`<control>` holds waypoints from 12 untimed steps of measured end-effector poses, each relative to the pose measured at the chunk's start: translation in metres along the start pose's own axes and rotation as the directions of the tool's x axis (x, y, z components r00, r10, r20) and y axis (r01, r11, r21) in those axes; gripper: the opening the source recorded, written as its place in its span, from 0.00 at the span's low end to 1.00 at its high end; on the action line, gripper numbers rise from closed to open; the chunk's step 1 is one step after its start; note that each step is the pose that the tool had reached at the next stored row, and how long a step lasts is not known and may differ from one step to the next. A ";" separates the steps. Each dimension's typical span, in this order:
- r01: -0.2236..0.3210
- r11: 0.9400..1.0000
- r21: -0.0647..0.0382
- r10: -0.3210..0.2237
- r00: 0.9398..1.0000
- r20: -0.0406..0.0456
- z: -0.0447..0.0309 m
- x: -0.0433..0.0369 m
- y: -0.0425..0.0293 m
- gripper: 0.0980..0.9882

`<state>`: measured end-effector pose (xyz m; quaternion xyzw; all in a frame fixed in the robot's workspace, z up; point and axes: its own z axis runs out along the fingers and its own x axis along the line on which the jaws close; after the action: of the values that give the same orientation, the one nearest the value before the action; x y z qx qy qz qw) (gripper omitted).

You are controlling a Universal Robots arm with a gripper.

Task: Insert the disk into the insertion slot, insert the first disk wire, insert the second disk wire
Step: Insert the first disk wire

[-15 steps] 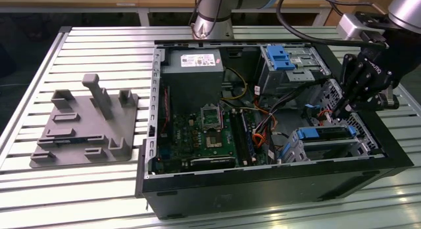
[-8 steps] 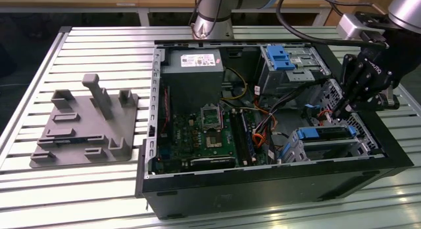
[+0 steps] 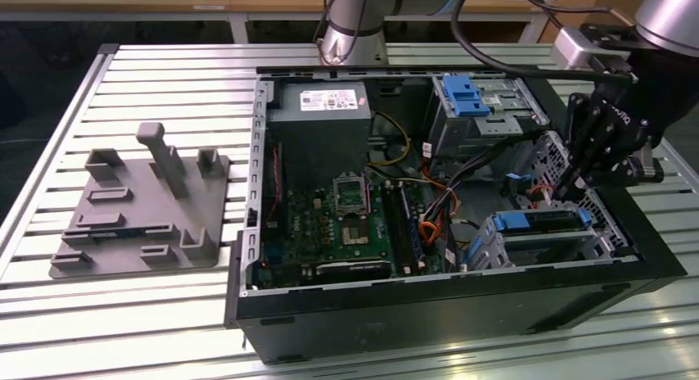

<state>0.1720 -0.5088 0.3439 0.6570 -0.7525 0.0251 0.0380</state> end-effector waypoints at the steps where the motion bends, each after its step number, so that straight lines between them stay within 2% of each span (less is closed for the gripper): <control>1: 0.003 1.000 0.001 -0.003 1.000 0.000 0.0002 0.0001 0.0008 0.08; 6: 0.061 0.998 0.006 -0.061 0.998 -0.001 0.0011 0.0001 0.0018 0.08; 12: 0.153 0.988 0.014 -0.153 0.988 -0.003 0.0013 0.0000 0.0018 0.08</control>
<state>0.1701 -0.5087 0.3427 0.7131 -0.6996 0.0281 0.0359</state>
